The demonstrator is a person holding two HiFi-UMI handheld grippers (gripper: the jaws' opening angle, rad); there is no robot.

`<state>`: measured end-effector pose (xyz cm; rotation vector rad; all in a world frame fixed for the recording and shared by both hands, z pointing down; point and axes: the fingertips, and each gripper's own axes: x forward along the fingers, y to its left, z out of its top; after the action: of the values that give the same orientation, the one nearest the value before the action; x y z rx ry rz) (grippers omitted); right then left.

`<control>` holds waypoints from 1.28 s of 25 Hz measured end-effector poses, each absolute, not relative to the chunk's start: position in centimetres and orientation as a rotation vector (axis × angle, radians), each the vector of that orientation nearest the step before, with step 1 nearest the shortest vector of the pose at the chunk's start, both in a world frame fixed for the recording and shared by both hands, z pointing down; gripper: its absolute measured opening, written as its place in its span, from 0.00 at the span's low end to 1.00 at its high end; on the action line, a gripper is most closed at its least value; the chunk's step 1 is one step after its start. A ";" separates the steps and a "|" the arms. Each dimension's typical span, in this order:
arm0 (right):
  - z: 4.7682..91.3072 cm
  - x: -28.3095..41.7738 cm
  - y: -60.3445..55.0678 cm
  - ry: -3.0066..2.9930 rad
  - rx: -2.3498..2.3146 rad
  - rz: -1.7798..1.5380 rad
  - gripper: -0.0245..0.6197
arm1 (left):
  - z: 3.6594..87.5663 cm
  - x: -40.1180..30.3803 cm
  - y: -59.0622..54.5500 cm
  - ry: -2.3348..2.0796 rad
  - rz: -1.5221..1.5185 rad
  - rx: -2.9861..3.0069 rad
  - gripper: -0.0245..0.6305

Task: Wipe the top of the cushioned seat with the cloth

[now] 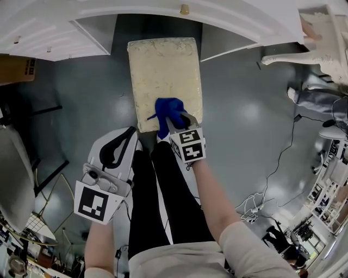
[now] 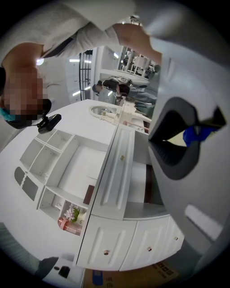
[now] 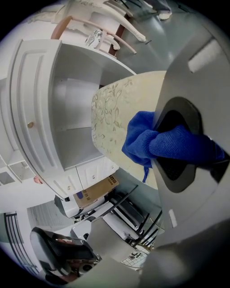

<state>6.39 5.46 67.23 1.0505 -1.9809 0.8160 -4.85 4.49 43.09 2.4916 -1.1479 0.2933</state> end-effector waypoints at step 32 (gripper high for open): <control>48.7 1.9 5.9 -2.148 1.292 0.872 0.20 | 33.5 -6.3 6.6 -0.984 0.262 2.616 0.04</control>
<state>1.94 5.88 48.73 1.2918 -2.1477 0.8719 -6.35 6.58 33.52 2.6156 -0.9842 0.2619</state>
